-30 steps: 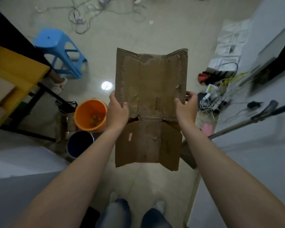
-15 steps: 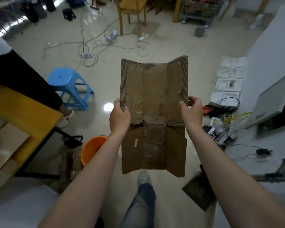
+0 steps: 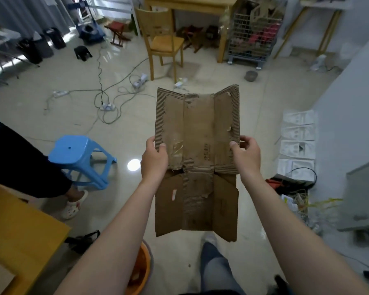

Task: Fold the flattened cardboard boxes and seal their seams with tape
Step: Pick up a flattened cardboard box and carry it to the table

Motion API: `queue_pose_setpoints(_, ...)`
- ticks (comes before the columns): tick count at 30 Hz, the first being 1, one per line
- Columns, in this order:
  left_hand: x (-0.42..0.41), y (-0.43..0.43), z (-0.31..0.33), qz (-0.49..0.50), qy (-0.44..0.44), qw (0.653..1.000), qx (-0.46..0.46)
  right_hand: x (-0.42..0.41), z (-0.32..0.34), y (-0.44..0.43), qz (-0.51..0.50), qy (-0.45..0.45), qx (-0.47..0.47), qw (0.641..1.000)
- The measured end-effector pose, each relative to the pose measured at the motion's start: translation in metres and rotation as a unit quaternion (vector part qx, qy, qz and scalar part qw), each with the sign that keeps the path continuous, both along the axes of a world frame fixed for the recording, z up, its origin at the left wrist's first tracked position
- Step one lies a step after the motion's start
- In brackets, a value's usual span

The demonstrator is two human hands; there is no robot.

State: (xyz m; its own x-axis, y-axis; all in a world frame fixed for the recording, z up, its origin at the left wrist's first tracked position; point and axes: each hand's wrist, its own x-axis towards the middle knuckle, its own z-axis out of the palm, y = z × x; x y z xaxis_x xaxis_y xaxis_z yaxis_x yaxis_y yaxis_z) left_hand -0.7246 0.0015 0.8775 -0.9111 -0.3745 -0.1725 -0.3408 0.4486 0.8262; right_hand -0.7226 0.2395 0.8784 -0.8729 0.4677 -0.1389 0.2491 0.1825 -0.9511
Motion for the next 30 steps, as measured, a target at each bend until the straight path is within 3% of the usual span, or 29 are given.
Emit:
queue_pose_setpoints(8,-0.217,-0.013,0.006,0.005,0.027,1.0,0.0,-0.229,0.006,-0.013,0.023,0.014,-0.029,0.999)
queue_pose_setpoints(19,-0.477,-0.044,0.065,0.06,0.069,0.996,-0.004,-0.523,0.059,-0.045,0.073,0.038,-0.033,0.996)
queue_pose_setpoints(30,-0.766,-0.078,0.051,0.034,0.059,0.997,0.037,-0.792,0.058,-0.074,0.04,0.049,-0.014,0.998)
